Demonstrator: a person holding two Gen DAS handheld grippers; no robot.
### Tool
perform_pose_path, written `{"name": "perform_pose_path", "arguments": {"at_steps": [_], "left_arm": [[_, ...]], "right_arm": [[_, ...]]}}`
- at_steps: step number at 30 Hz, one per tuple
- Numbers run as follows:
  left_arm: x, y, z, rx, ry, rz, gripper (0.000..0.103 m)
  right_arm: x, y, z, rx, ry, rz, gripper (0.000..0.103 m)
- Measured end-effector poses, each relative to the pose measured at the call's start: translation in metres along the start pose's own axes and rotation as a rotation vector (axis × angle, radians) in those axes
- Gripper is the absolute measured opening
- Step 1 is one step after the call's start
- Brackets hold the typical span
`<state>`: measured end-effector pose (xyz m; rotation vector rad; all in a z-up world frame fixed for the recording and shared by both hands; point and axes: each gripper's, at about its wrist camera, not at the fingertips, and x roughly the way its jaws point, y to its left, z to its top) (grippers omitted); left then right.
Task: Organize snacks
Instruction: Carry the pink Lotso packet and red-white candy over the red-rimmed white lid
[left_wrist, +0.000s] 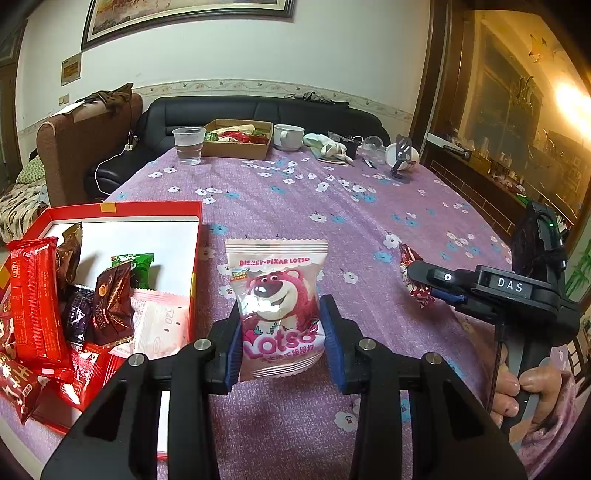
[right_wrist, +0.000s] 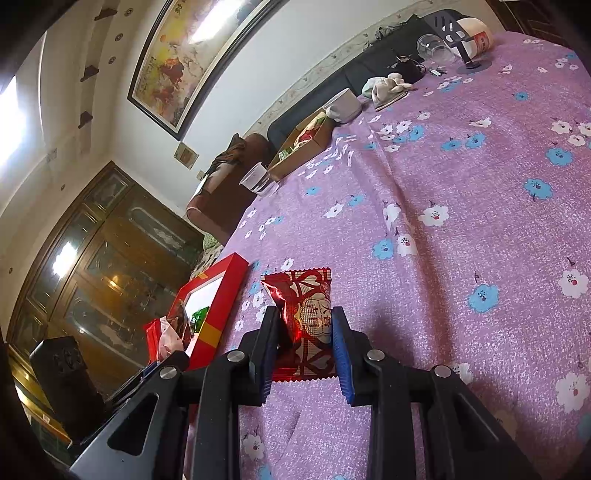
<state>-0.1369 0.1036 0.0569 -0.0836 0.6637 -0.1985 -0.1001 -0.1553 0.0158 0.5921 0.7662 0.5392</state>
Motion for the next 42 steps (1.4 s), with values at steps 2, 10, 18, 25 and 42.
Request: {"name": "perform_pose_path", "arguments": {"at_steps": [2,10,18,25,42], "left_arm": [[-0.003,-0.001,0.0,0.003,-0.001,-0.003,0.035],[-0.013,0.0,-0.001,0.005,-0.012,-0.012,0.035],[-0.021,0.009,-0.001,-0.002,-0.012,-0.009,0.035],[-0.026,0.016,0.0,-0.011,-0.024,0.001,0.035],[-0.043,0.076,0.006,-0.111,-0.079,0.096,0.036]], "right_arm": [[0.0,0.001,0.0,-0.007,-0.001,0.0,0.03],[-0.002,0.005,-0.002,-0.022,-0.005,-0.001,0.03],[-0.004,0.01,-0.003,-0.035,-0.006,0.001,0.03],[0.0,0.027,-0.002,-0.033,0.012,0.051,0.03],[0.067,0.151,-0.014,-0.242,0.136,0.196,0.03]]}}
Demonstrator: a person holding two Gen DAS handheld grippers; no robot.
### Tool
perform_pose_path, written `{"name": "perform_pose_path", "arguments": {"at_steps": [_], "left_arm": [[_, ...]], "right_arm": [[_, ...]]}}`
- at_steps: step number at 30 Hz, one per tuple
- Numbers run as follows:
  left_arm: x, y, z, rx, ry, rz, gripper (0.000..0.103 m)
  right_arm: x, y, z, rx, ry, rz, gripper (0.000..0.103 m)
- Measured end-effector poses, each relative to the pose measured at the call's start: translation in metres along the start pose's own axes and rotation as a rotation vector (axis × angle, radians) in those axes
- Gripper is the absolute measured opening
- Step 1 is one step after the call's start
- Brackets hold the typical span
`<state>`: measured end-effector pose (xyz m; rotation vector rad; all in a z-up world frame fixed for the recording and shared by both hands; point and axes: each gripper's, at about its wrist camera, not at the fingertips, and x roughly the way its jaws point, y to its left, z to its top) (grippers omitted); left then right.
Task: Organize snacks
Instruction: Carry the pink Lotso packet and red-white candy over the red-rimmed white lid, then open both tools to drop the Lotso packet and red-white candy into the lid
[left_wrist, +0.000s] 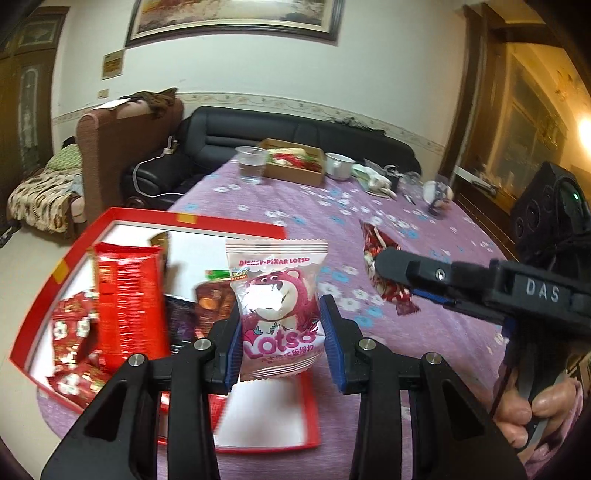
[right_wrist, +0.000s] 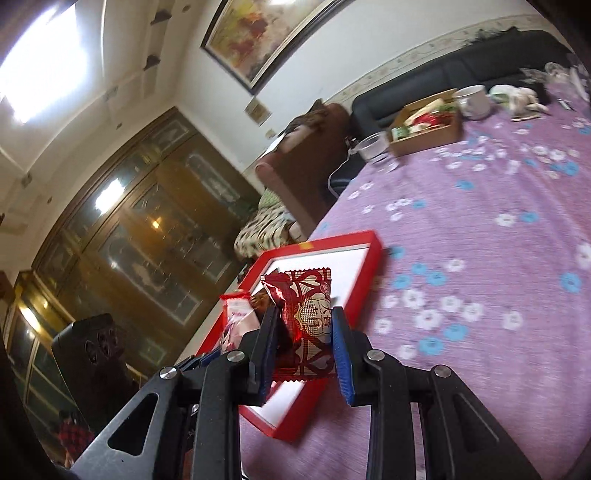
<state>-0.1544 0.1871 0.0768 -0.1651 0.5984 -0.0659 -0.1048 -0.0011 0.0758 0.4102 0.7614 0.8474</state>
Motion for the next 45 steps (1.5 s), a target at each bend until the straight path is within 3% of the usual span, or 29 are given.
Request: {"name": "perform_pose_path", "arguments": {"at_steps": [14,21,31,38,41,43,45], "left_arm": [[0.003,0.055,0.009,-0.087,-0.033,0.099,0.036],[0.017,0.075,0.008,-0.108,-0.005,0.142,0.036],[0.029,0.088,0.011,-0.103,-0.002,0.164,0.037],[0.047,0.089,0.022,-0.037,0.018,0.208,0.04],[0.057,0.088,0.028,-0.009,0.052,0.242,0.059],[0.065,0.093,0.031,-0.036,0.094,0.267,0.08],[0.07,0.097,0.032,-0.064,0.133,0.286,0.085]], "right_arm": [[0.053,0.033,0.003,-0.047,0.074,0.04,0.029],[0.075,0.043,0.004,-0.058,0.102,0.035,0.029],[0.112,0.042,0.002,-0.05,0.16,0.002,0.029],[0.134,0.034,0.002,-0.027,0.172,-0.023,0.029],[0.139,0.029,0.001,-0.019,0.166,-0.041,0.03],[0.138,0.026,0.002,-0.02,0.153,-0.061,0.03],[0.134,0.023,0.003,-0.011,0.137,-0.078,0.04]]}}
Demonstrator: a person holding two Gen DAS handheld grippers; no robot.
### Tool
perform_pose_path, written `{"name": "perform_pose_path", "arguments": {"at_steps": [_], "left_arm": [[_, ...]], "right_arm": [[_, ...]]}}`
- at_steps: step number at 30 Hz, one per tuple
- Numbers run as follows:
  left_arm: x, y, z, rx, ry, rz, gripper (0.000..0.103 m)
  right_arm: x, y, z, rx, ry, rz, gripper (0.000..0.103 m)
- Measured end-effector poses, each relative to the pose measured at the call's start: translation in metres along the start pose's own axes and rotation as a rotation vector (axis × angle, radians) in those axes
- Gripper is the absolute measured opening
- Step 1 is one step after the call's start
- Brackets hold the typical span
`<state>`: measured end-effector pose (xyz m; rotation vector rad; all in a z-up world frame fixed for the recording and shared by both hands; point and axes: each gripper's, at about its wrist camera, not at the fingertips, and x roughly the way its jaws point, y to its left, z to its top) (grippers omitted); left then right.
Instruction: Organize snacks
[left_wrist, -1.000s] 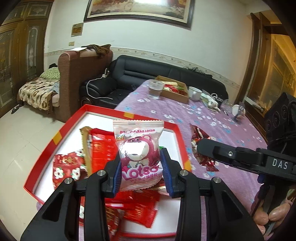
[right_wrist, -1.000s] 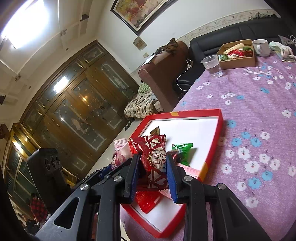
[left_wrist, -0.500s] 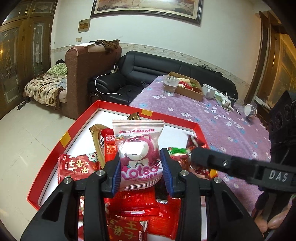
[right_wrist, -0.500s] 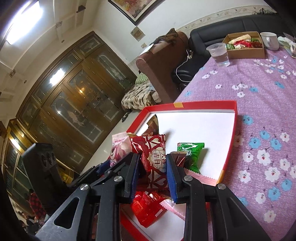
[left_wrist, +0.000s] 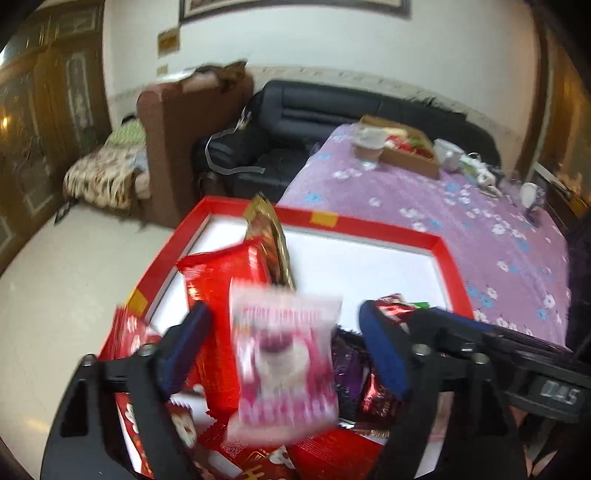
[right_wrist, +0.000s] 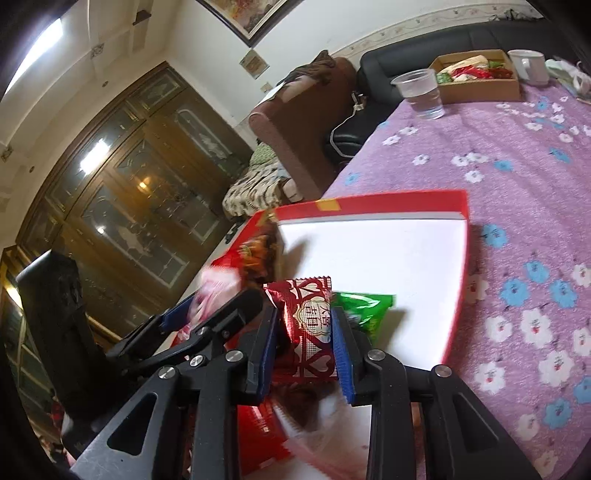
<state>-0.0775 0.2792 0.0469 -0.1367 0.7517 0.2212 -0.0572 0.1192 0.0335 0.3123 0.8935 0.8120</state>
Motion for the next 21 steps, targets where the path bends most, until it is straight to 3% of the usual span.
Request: {"name": "perform_pose_path", "arguments": {"at_steps": [5,9,12,21], "left_arm": [[-0.007,-0.004,-0.005,-0.011,-0.005,0.043,0.085],[-0.031,-0.009,-0.011,-0.029,-0.076,0.065,0.085],[-0.051,-0.015,-0.013,-0.016,-0.129,0.101,0.085],[-0.111,-0.034,-0.027,0.039,-0.249,0.161,0.086]], "right_arm": [[-0.023,0.004,0.0,-0.06,-0.069,-0.027,0.047],[-0.056,0.019,-0.011,-0.141,-0.158,-0.079,0.062],[-0.081,0.027,-0.019,-0.191,-0.206,-0.113,0.068],[-0.144,0.037,-0.039,-0.234,-0.289,-0.109,0.072]]}}
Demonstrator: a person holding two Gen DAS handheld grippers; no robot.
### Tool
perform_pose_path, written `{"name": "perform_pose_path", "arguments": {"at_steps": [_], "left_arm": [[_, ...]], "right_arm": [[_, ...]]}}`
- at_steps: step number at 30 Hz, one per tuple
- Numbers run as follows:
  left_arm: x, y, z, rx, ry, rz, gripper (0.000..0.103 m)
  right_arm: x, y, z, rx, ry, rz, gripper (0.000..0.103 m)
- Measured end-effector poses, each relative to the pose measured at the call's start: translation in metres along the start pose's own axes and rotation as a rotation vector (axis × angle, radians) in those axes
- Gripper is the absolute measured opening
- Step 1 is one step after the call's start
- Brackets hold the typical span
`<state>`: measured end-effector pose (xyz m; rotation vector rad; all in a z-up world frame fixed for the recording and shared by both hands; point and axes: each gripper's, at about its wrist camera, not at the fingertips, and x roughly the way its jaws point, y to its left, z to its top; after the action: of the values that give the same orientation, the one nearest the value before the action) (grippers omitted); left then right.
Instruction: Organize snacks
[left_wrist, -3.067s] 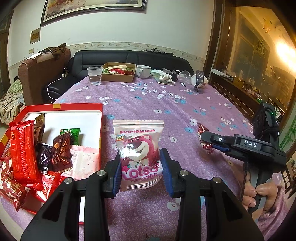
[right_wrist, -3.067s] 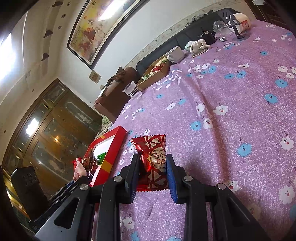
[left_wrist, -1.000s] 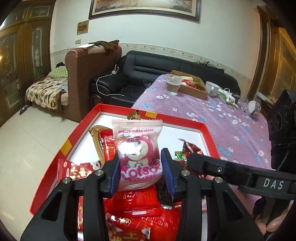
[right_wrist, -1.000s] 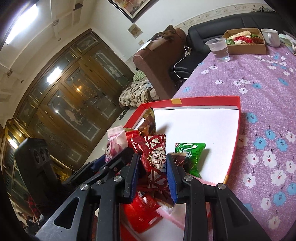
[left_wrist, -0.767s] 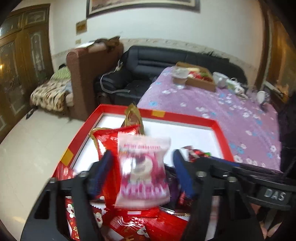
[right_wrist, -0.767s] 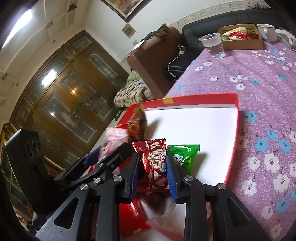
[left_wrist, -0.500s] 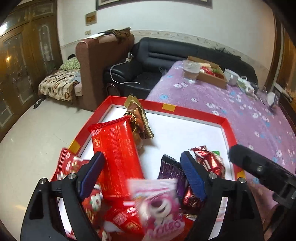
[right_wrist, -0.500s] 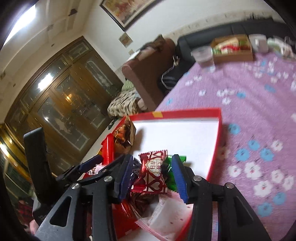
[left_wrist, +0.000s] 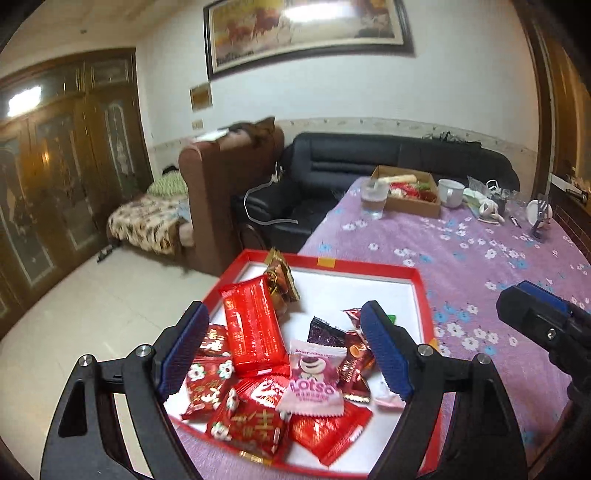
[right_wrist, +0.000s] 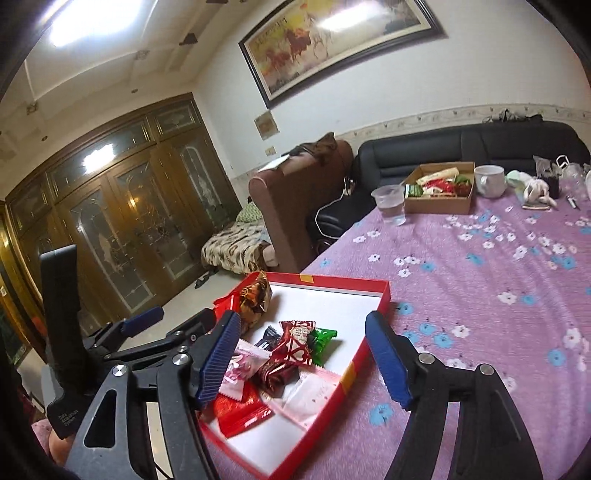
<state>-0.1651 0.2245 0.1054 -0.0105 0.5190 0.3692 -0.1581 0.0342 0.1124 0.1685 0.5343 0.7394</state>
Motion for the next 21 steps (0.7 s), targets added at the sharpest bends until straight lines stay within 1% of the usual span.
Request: {"name": "perform_pose_path", "arguments": {"at_steps": [2,6,10,15,21], "left_arm": [[-0.011,-0.003,0.001,-0.005,-0.003,-0.005,0.089],[-0.03,-0.003,-0.001,-0.011,-0.002,-0.013,0.089],[-0.044,0.003,-0.006,-0.008,-0.009,-0.009,0.09],[-0.044,0.009,-0.015,0.008,0.011,0.029,0.09],[-0.038,0.019,-0.024,-0.002,0.02,0.073,0.09]], "right_arm": [[-0.01,0.003,-0.002,-0.007,-0.011,0.008,0.072],[-0.029,0.009,-0.006,-0.026,-0.029,0.024,0.073],[-0.042,0.02,-0.01,-0.064,-0.036,0.045,0.076],[-0.047,0.035,-0.015,-0.102,-0.034,0.07,0.076],[-0.039,0.045,-0.019,-0.121,-0.006,0.088,0.076]]}}
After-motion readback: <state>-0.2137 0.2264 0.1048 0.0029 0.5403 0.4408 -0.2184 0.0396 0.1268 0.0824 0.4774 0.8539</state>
